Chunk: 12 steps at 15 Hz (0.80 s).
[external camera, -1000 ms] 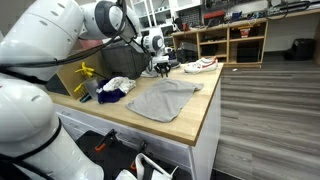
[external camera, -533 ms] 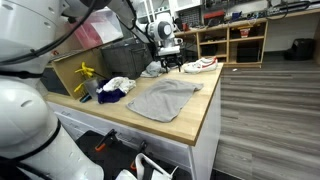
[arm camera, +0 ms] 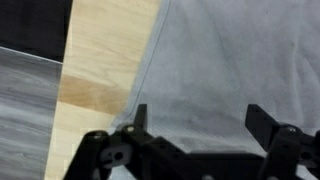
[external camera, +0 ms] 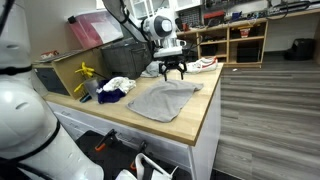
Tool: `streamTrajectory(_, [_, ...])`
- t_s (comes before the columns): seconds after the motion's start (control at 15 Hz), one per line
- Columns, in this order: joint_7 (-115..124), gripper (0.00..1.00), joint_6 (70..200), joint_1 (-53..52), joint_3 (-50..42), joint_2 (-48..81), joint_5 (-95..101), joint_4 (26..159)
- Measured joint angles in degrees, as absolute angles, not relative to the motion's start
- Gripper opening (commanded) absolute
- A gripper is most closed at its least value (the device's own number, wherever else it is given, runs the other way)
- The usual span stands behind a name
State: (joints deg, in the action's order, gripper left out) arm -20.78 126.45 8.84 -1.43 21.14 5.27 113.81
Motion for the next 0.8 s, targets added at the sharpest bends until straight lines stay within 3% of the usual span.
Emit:
streamTrajectory(0.4, [-20.71,1.0,127.83,9.29,-5.15,5.89,7.77,128.5])
streamTrajectory(0.8, [-18.35,1.0,125.67,7.74,-5.01,-4.58,5.49,133.66])
